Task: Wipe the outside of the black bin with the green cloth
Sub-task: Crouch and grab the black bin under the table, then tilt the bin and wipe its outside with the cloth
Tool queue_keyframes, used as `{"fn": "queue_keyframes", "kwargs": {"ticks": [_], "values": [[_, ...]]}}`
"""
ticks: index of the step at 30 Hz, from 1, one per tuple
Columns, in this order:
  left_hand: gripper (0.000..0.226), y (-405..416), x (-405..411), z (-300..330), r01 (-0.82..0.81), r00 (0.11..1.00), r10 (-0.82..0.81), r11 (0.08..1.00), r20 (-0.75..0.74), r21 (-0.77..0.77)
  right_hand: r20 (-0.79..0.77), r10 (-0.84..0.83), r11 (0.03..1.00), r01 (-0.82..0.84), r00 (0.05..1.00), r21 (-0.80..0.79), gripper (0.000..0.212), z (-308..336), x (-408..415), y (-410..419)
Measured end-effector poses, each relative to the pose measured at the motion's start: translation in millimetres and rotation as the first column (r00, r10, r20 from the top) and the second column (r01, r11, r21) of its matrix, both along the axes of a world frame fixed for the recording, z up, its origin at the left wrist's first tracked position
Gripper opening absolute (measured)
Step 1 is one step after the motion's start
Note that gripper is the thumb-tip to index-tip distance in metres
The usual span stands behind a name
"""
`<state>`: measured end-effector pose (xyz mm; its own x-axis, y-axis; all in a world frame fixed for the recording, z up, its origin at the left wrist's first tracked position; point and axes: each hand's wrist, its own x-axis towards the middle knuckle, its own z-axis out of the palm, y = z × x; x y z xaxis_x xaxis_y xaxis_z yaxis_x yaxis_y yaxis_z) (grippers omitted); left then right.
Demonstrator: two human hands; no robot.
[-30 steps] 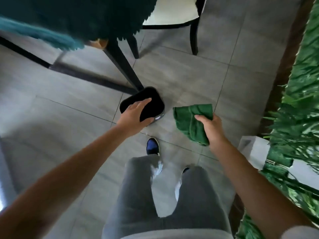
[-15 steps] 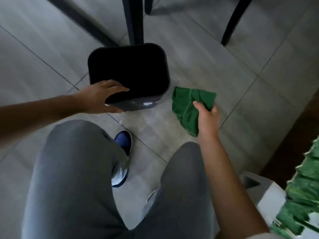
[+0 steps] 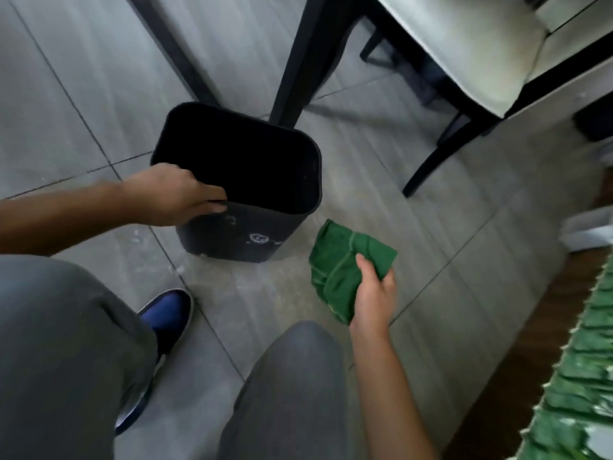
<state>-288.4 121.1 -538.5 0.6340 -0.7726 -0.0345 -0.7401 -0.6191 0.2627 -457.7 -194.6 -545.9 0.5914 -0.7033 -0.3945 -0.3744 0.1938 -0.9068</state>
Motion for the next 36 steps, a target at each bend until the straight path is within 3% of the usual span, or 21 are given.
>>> {"fn": "queue_keyframes", "kwargs": {"ticks": [3,6,9,15,19,23,26,29,32,36], "values": [[0.028,-5,-9,6,-0.053,0.998,0.052,0.998,-0.025,-0.033,0.033,0.032,0.999,-0.03,0.999,-0.045,0.017,5,8,-11],[0.02,-3,-19,4,-0.134,0.99,0.123,0.977,-0.075,-0.165,0.051,0.092,0.986,-0.084,0.994,-0.146,0.019,-2,26,-13],[0.017,3,-25,1,-0.192,0.968,0.139,0.946,-0.209,-0.262,0.068,0.13,0.968,-0.112,0.989,-0.223,0.021,-12,43,-4],[0.022,20,-42,-30,-0.526,0.781,0.321,0.8,-0.536,-0.287,0.084,0.269,0.91,-0.224,0.96,-0.349,0.025,-34,53,48],[0.024,21,-50,-53,-0.651,0.659,0.342,0.706,-0.67,-0.279,0.075,0.447,0.828,-0.38,0.892,-0.412,0.032,-46,58,65],[0.02,23,-46,-58,-0.681,0.567,0.289,0.691,-0.771,-0.242,0.059,0.605,0.744,-0.537,0.794,-0.397,0.046,-56,64,64],[0.019,21,-43,-57,-0.65,0.543,0.258,0.731,-0.799,-0.206,0.004,0.524,0.783,-0.48,0.852,-0.394,0.043,-72,73,65],[0.023,13,-43,-56,-0.63,0.516,0.216,0.751,-0.829,-0.196,-0.196,0.452,0.722,-0.486,0.87,-0.493,0.046,-97,81,64],[0.025,8,-46,-55,-0.665,0.518,0.219,0.711,-0.827,-0.229,-0.283,0.439,0.702,-0.522,0.853,-0.484,0.055,-110,89,64],[0.028,4,-52,-56,-0.708,0.53,0.278,0.665,-0.801,-0.237,-0.318,0.408,0.601,-0.514,0.856,-0.612,0.065,-109,95,85]]}}
